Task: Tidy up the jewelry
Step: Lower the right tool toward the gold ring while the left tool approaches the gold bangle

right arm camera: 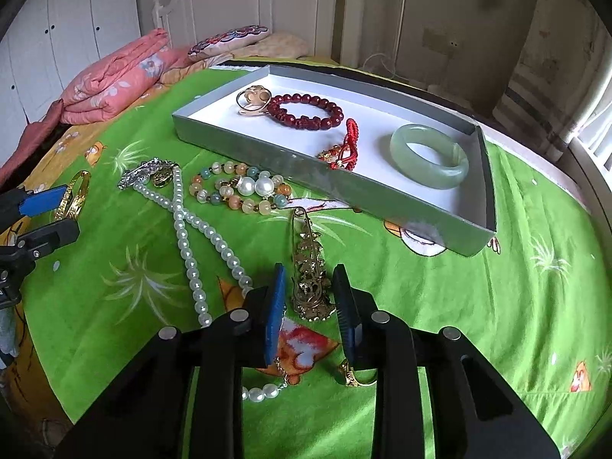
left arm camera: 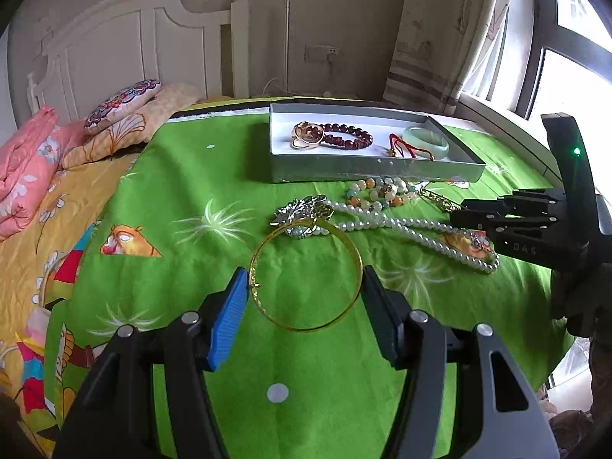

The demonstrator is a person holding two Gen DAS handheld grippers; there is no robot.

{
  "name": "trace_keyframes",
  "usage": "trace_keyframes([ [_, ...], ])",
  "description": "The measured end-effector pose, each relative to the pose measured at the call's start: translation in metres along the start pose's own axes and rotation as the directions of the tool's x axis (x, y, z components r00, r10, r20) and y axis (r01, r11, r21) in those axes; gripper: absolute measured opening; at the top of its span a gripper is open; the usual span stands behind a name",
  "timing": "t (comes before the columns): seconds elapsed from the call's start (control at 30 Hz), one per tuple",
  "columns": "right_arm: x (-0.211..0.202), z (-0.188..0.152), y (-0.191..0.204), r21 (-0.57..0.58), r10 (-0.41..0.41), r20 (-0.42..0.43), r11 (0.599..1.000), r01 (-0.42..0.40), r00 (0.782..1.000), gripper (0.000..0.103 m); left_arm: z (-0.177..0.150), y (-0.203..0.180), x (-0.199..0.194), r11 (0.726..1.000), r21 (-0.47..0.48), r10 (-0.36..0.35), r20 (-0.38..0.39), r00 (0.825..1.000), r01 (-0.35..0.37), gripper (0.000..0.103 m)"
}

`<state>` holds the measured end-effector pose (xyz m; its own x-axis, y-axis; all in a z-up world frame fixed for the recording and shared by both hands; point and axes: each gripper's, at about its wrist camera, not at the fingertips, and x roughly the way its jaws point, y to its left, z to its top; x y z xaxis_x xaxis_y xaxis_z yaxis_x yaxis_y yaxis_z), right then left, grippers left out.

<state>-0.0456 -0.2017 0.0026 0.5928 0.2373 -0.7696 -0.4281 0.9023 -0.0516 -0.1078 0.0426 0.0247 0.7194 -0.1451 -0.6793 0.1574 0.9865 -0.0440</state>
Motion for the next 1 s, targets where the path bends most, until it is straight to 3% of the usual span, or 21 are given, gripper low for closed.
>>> trace_keyframes([
  [0.23,0.001,0.0,-0.005,0.026,0.009,-0.005,1.0,-0.009,1.0,0.032,0.0,0.0,0.0,1.0,0.0,-0.002,0.0,1.0,0.002,0.059],
  [0.3,0.002,0.001,-0.008,0.042,-0.002,-0.013,0.999,0.003,1.0,0.045,0.0,0.0,0.0,1.0,0.0,-0.002,0.0,1.0,0.002,0.059],
  [0.4,0.004,0.002,-0.012,0.053,0.008,-0.019,0.999,-0.007,1.0,0.052,-0.002,-0.001,0.0,1.0,0.0,-0.002,-0.001,1.0,0.002,0.059],
  [0.53,0.003,0.0,-0.007,0.039,-0.007,-0.014,0.999,0.007,1.0,0.051,-0.006,-0.003,0.002,1.0,-0.004,0.0,-0.004,1.0,0.0,0.059],
  [0.67,0.002,-0.001,-0.003,0.026,0.011,-0.004,1.0,-0.011,1.0,0.042,-0.008,-0.001,0.002,1.0,-0.009,-0.002,-0.005,1.0,0.001,0.059],
  [1.0,0.001,-0.001,-0.005,0.026,0.014,-0.002,1.0,-0.014,1.0,0.042,-0.011,0.007,0.009,1.0,-0.029,0.001,-0.032,0.999,-0.002,0.059],
])
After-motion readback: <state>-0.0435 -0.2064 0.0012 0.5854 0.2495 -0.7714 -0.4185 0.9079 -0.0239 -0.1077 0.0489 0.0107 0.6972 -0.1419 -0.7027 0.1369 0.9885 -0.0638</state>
